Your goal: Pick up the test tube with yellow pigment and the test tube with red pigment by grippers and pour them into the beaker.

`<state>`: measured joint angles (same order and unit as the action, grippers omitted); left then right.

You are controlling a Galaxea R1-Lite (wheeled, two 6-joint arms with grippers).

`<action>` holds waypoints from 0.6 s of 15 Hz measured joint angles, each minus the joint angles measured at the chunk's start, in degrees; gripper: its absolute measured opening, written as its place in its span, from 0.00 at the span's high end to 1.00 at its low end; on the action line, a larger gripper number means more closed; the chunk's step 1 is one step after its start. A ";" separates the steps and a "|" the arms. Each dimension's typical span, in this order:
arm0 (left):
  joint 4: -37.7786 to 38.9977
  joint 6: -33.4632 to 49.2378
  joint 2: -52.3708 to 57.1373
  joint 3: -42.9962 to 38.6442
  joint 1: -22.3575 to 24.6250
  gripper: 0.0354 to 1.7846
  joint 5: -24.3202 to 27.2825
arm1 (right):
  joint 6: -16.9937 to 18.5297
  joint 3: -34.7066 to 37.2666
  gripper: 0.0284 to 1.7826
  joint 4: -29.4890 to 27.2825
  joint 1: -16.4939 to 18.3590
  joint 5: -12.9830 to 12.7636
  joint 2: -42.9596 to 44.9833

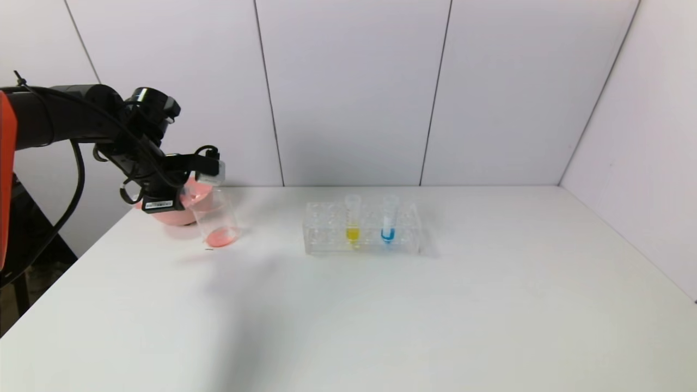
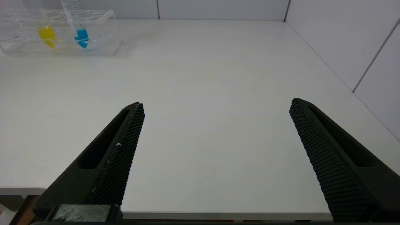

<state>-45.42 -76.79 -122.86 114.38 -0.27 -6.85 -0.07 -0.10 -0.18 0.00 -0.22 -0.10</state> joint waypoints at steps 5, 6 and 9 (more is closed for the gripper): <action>0.02 0.50 -0.18 0.06 -0.55 0.74 -2.05 | 0.00 0.00 0.05 0.02 0.00 0.00 0.00; 0.11 0.57 -0.24 0.06 -0.57 0.74 -2.73 | 0.00 0.00 0.05 0.00 0.00 0.01 0.00; 0.15 1.16 -0.54 0.06 -0.77 0.74 -3.15 | 0.00 0.00 0.05 0.02 0.00 0.01 0.00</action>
<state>-45.28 -75.63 -123.39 114.45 -1.04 -10.00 -0.07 -0.10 -0.16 0.00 -0.21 -0.10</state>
